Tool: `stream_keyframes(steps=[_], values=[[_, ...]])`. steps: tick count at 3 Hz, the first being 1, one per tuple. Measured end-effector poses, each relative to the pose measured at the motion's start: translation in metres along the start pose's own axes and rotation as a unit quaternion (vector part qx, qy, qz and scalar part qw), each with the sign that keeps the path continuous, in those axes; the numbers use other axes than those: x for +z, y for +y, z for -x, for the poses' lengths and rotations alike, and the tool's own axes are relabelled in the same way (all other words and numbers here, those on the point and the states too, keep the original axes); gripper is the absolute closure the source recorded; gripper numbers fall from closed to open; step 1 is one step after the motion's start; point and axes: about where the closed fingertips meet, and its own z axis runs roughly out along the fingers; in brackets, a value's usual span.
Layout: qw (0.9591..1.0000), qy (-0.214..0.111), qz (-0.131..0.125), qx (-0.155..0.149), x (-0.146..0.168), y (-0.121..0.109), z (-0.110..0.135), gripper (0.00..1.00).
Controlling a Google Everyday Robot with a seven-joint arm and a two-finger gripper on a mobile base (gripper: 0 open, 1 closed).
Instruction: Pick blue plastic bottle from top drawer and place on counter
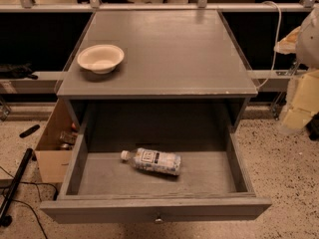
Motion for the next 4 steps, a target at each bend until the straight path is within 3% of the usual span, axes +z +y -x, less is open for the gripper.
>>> stream_keyframes(steps=[2,3,4], values=[[0.9999,-0.014,0.003,-0.004,0.015,0.005,0.000,0.00],[0.9983,-0.053,0.023,0.009,0.045,0.017,-0.001,0.00],[0.9959,-0.072,0.053,0.017,0.092,0.031,0.011,0.00]])
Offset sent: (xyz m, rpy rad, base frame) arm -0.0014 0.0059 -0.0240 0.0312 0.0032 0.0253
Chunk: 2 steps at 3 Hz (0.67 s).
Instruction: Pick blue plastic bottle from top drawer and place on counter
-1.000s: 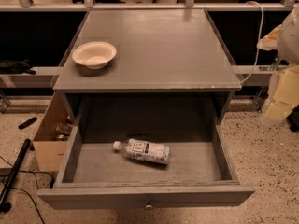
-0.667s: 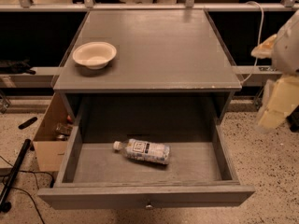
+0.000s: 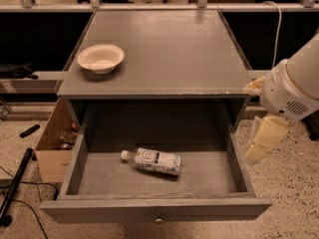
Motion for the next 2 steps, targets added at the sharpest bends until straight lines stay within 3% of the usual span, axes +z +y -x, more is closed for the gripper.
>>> stream_keyframes(steps=[1,2], values=[[0.9993,-0.004,0.036,0.013,0.0632,0.0109,0.0008,0.00],[0.9993,-0.004,0.036,0.013,0.0633,0.0109,0.0008,0.00]])
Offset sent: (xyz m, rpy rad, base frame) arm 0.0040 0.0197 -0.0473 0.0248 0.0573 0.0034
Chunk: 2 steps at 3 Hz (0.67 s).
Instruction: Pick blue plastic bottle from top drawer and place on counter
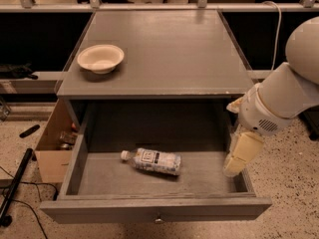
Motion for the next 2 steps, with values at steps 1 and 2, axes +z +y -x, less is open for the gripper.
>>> stream_keyframes(steps=[1,2], values=[[0.9994,-0.025,0.017,0.019,0.025,0.003,-0.005,0.00],[0.9946,-0.068,0.050,0.060,0.075,0.012,-0.007,0.00]])
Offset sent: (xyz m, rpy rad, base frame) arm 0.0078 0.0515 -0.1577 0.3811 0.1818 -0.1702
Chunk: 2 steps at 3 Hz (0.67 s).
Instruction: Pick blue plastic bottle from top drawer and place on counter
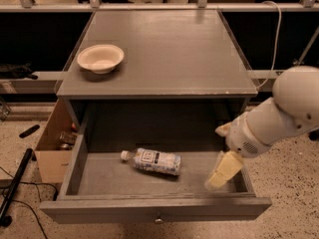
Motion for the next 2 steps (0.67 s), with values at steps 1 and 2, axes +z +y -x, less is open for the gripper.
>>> stream_keyframes(steps=[1,2], values=[[0.9972,-0.045,0.030,0.052,0.063,0.002,-0.003,0.00],[0.9934,-0.054,0.065,0.078,0.120,0.004,0.009,0.00]])
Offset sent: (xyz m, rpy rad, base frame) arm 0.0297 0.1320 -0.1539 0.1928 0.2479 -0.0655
